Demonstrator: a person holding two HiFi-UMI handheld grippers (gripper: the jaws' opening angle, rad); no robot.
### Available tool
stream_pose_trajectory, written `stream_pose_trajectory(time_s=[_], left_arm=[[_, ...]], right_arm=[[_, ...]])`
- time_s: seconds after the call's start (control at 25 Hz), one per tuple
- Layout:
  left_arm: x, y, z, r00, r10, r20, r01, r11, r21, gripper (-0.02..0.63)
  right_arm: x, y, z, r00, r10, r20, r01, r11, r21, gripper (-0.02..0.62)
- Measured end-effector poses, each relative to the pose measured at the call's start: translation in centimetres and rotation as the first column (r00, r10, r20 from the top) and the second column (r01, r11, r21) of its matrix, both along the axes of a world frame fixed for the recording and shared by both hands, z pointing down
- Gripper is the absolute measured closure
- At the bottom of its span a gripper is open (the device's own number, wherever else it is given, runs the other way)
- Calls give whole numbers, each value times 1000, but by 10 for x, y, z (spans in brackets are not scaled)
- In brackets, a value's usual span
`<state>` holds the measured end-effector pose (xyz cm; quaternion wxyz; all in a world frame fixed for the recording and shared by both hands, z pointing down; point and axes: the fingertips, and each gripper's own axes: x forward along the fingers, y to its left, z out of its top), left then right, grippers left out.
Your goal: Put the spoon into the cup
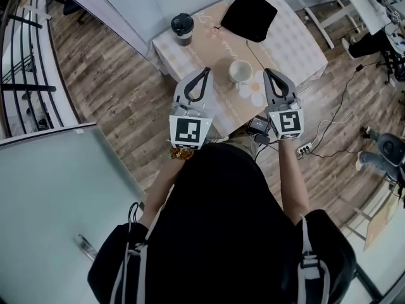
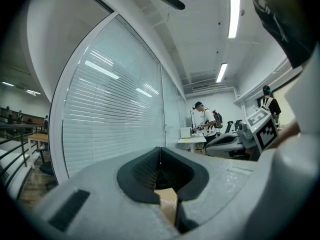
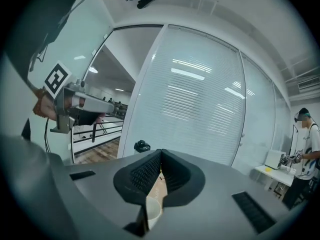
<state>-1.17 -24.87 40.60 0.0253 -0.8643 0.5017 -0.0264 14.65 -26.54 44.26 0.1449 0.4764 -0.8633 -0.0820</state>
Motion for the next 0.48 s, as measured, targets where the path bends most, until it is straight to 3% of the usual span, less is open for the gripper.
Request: stream_pose_trajectory(time_s=[0.48], left_arm=[[-15,0,13,1000,-25,-18,25,999,-35,589]], right_arm=[[-6,-4,67,998,-8,-54,0,991,-135,588]])
